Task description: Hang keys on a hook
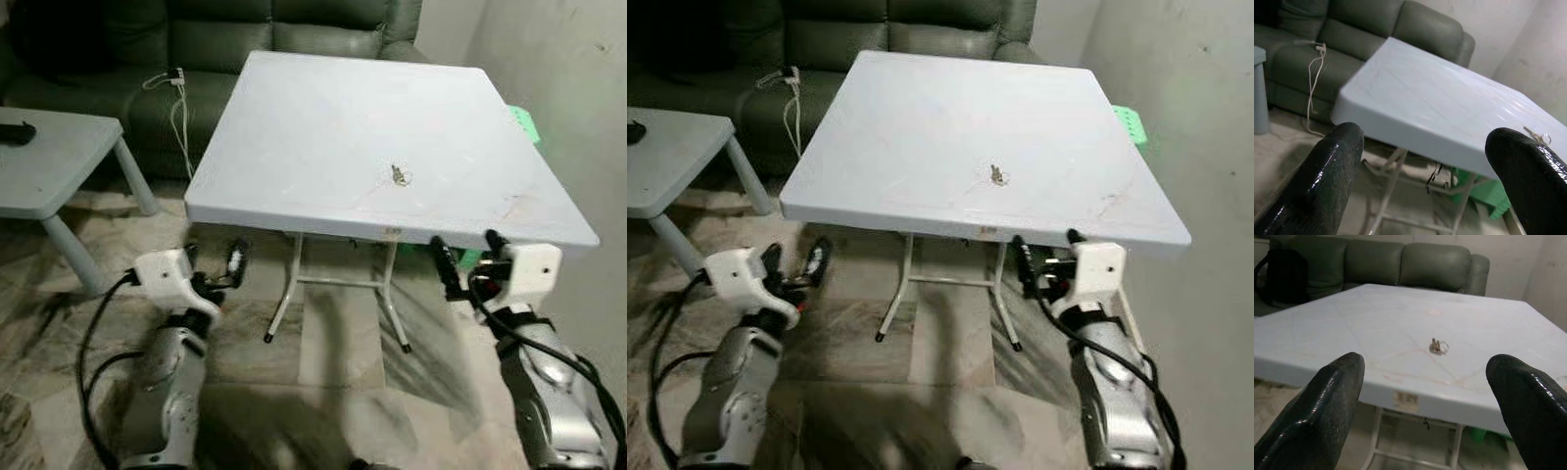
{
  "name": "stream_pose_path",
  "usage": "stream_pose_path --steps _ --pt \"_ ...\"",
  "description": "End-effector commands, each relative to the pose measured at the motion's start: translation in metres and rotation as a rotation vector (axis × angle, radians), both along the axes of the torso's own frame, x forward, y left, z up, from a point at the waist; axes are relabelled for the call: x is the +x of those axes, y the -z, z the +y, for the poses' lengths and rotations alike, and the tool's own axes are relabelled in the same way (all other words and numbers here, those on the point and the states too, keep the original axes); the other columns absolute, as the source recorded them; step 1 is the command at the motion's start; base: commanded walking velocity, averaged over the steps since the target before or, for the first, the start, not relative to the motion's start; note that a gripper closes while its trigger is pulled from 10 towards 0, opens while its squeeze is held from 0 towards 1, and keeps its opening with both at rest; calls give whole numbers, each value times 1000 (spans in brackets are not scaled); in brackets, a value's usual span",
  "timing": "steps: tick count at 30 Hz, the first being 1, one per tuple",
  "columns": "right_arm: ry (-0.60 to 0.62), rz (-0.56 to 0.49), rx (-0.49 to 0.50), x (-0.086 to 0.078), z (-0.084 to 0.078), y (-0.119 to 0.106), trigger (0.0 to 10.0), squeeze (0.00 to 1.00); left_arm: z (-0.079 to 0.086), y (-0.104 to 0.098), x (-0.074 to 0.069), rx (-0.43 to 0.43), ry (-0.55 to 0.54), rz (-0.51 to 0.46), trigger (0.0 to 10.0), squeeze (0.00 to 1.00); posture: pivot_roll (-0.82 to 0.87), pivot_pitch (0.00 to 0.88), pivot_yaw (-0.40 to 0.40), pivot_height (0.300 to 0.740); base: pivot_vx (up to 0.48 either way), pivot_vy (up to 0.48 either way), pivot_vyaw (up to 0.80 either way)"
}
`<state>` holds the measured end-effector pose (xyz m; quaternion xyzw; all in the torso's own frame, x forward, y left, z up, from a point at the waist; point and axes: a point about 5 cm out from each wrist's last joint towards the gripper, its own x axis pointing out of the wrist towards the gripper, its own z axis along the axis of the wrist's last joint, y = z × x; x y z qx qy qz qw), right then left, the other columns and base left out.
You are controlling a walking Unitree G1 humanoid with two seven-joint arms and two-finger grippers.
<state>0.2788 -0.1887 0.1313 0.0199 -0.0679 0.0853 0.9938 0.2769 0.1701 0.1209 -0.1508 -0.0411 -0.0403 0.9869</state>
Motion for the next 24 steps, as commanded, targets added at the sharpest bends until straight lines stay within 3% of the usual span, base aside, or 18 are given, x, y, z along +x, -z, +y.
stream_pose_path --steps 1,16,24 --pt "19 -6 -14 -1 -7 -2 10000 0 -9 -1 1 -13 26 -6 10000 0 -6 106 -73 740 296 311 0" --pt "14 3 -27 -5 -10 -2 10000 0 -8 3 -2 -31 6 15 10000 0 -13 123 -79 740 351 36 0" --pt "11 14 -27 -9 -10 0 10000 0 -8 8 -7 -34 3 42 10000 0 -13 140 -77 740 0 0 0"
